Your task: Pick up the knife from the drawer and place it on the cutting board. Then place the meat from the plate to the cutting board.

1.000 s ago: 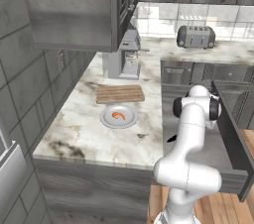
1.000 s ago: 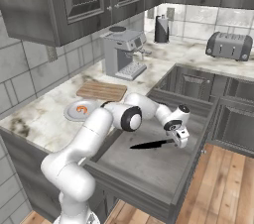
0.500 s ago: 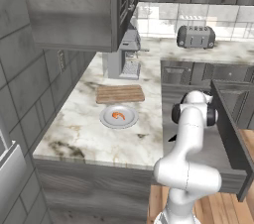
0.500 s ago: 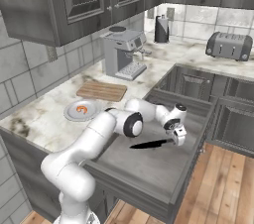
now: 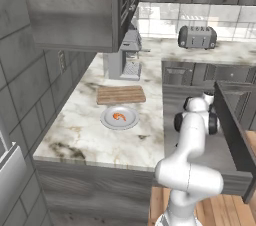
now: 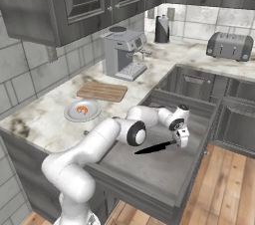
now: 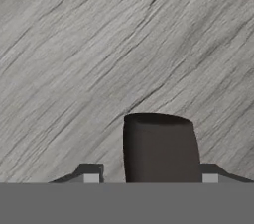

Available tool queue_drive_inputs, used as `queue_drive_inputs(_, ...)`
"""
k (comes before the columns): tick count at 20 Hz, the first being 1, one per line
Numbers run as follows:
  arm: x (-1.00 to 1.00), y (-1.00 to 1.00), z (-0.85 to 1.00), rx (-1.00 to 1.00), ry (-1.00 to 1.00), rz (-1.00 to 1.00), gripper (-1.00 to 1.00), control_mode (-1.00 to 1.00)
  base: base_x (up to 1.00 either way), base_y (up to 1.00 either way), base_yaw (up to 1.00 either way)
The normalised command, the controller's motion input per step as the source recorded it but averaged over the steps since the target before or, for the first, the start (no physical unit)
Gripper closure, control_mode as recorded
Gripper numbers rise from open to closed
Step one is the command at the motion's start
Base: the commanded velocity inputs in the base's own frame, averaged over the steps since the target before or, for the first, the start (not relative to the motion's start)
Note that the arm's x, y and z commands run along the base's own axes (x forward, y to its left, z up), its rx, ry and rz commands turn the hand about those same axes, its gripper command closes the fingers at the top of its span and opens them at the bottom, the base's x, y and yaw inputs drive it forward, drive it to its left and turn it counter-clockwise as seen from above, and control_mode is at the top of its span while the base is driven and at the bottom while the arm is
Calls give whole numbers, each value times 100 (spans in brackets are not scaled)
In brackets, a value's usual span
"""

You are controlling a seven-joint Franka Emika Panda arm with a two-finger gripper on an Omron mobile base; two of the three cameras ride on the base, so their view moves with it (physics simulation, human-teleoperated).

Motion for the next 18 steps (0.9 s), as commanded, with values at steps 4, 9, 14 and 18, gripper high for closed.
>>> queue_drive_inputs(4, -1, -15, -77, -3, -3, -8, 100, -100, 0, 0, 0)
queue_drive_inputs(9, -43, -10, -89, -9, -28, -14, 100, -100, 0, 0, 0)
queue_drive_inputs(14, -100, 2, -100, -3, -70, -23, 100, -100, 0, 0, 0)
queue_drive_inputs(18, -97, 48, -48, 4, -38, -43, 100, -100, 0, 0, 0)
